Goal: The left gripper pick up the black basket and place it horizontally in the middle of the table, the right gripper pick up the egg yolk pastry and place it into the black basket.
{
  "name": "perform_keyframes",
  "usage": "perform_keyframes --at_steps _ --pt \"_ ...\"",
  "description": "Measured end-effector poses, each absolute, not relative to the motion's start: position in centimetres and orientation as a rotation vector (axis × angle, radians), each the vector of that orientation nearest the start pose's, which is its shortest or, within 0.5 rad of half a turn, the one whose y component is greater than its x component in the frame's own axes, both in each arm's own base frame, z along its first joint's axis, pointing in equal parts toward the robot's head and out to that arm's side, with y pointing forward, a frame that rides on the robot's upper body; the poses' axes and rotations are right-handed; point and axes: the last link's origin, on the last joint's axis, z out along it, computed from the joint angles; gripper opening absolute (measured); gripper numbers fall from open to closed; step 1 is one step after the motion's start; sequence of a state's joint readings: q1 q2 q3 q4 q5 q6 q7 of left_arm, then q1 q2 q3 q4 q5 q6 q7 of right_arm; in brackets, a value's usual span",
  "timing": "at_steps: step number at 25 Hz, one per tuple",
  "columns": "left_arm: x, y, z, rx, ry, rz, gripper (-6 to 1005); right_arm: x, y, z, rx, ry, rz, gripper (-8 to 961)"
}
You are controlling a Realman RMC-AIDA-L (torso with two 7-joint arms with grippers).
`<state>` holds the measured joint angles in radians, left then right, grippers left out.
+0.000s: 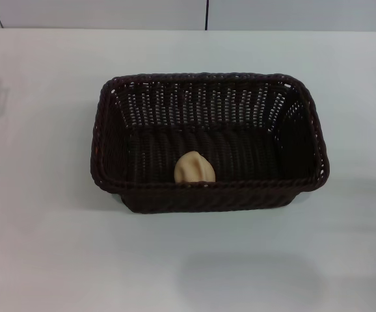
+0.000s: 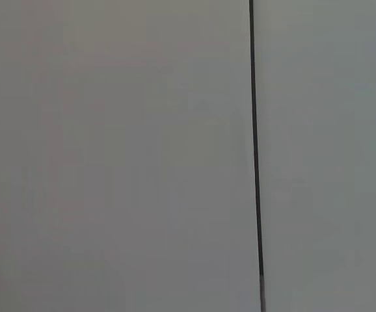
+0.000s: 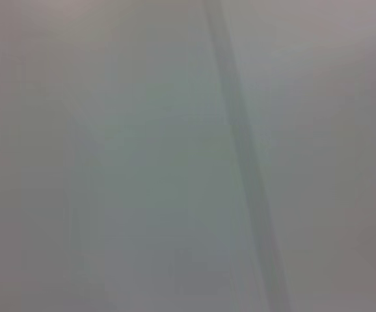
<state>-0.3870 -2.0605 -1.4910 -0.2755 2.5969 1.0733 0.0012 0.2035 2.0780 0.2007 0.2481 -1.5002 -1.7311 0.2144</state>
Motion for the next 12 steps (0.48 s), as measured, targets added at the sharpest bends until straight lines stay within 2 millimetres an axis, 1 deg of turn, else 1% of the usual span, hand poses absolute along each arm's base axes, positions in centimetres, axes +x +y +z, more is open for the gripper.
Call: perform_keyframes --at_steps 1,3,4,6,12 --pt "-35.8 34.3 5.2 -1.269 -0.526 -0.579 790 35.2 21.3 2.6 -1.145 0.503 0.947 800" --pt "-36.1 34.0 5.1 -1.266 -0.533 -0.57 791 36.5 19.9 3.5 -1.057 0.52 0.897 818" --pt "-36.3 33.8 5.1 -1.265 -0.533 -0.568 791 37.4 18.9 4.0 -0.999 0.533 0.86 827" --pt "-36.6 33.3 5.0 -1.263 -0.536 -0.562 791 37.7 18.6 4.1 -0.986 0.54 0.848 845" --pt "-37.4 31.6 5.2 -1.222 -0.542 -0.572 792 38.3 17.9 4.1 -0.973 0.562 0.819 845"
